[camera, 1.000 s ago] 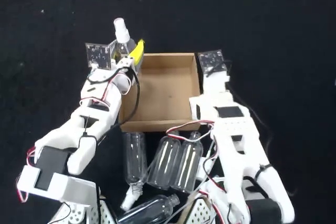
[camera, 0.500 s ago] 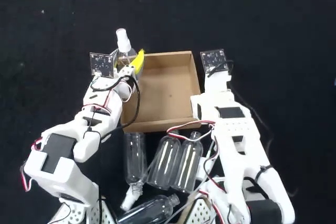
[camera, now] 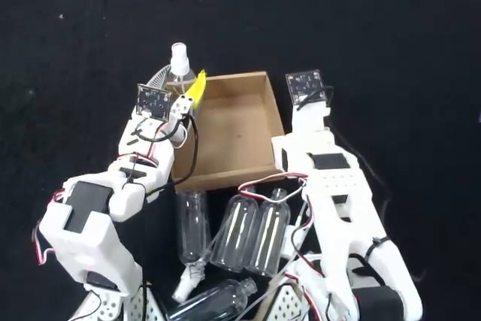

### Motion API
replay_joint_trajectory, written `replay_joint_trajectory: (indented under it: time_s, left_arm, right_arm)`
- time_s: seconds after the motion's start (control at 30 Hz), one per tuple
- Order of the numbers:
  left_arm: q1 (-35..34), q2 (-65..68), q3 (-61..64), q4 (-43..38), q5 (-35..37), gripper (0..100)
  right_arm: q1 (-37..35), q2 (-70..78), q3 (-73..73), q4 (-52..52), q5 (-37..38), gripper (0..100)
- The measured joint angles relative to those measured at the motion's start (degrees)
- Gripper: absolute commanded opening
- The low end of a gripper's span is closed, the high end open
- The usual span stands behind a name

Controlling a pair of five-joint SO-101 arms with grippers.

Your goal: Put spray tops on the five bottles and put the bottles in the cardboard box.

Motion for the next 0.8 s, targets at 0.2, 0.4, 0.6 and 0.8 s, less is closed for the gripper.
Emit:
replay_joint_trajectory:
  time_s: [0.2,0.4,0.6,0.8]
  left_arm:
    - [-0.53,0.26,0.00,0.00,0.00,3]
    - [-1.93,0.26,0.00,0.00,0.00,3]
    - [-2.73,0.26,-0.09,0.00,0.00,3]
    - [-4.31,0.26,-0.79,0.00,0.09,3]
  right_arm:
    - [0.00,0.00,0.00,0.00,0.00,13.0]
    - [-0.09,0.00,0.00,0.00,0.00,13.0]
    - [-0.09,0.00,0.00,-0.53,0.00,13.0]
    - [-0.09,0.00,-0.09,-0.79,0.00,13.0]
